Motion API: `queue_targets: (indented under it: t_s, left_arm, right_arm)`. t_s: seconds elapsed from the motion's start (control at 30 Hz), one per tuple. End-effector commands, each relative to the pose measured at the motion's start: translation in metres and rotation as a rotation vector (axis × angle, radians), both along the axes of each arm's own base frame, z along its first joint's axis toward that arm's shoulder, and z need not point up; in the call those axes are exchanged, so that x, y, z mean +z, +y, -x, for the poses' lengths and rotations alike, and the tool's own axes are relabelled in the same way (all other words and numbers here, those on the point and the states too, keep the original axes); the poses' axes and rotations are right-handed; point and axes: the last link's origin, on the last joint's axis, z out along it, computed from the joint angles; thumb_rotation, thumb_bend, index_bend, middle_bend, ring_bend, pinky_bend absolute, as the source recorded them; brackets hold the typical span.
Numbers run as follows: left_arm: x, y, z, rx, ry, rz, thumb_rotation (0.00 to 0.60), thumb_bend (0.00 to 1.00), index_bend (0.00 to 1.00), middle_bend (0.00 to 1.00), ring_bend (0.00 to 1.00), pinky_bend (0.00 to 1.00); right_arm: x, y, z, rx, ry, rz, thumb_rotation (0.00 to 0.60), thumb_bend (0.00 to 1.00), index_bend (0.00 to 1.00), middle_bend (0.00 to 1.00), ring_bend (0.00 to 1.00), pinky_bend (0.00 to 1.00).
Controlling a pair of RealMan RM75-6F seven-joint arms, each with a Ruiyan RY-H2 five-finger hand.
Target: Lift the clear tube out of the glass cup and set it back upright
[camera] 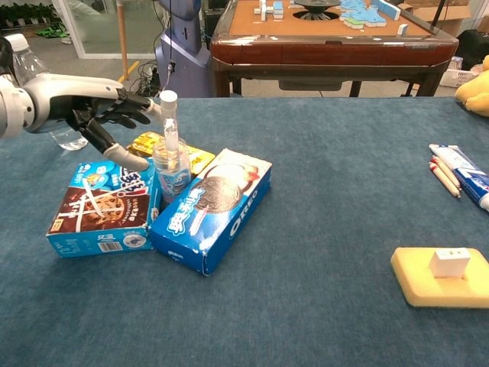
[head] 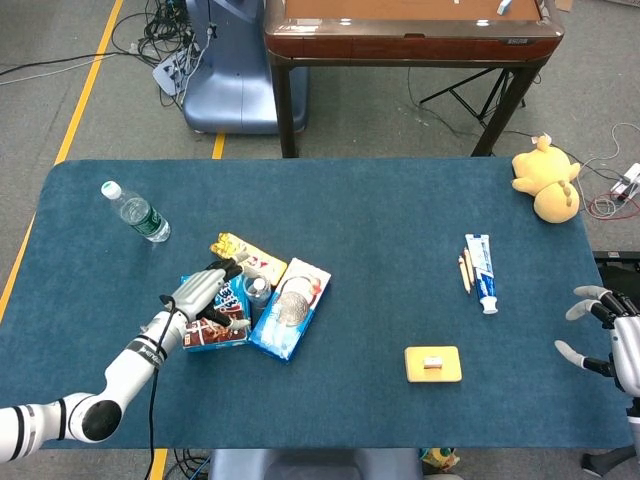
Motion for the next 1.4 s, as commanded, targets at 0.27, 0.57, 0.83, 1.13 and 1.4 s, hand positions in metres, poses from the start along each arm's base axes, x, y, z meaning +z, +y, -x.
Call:
queue_targets:
  t_s: [0.27, 0.57, 0.83, 1.13, 1.4]
  left_arm:
    - [-0.006, 0.004, 0.004, 0.019, -0.031, -0.1, 0.6, 0.11, 0.31, 0.0, 0.0, 0.0]
    - [-0.009, 0.008, 0.0, 0.033, -0.051, -0.139, 0.6, 0.14, 0.34, 0.0, 0.0, 0.0]
    - [-0.014, 0.009, -0.006, 0.077, -0.097, -0.172, 0.6, 0.21, 0.4, 0.0, 0.0, 0.0]
    - [-0.018, 0.008, -0.01, 0.088, -0.118, -0.141, 0.6, 0.22, 0.42, 0.0, 0.0, 0.0]
    - [-0.022, 0.01, -0.014, 0.105, -0.146, -0.125, 0.6, 0.23, 0.43, 0.0, 0.0, 0.0]
  right_arm:
    - [-0.001, 0.0, 0.0, -0.001, 0.001, -0.003, 0.6, 0.01, 0.53, 0.32, 0.27, 0.5]
    - [-0.001, 0.0, 0.0, -0.002, 0.001, -0.003, 0.6, 0.01, 0.53, 0.32, 0.27, 0.5]
    - [0.0, 0.0, 0.001, -0.002, -0.002, -0.001, 0.6, 0.01, 0.53, 0.32, 0.27, 0.5]
    - [0.001, 0.0, 0.0, -0.002, -0.004, 0.003, 0.6, 0.01, 0.53, 0.32, 0.27, 0.5]
    - [0.001, 0.0, 0.0, -0.001, -0.003, 0.001, 0.6, 0.01, 0.53, 0.32, 0.27, 0.5]
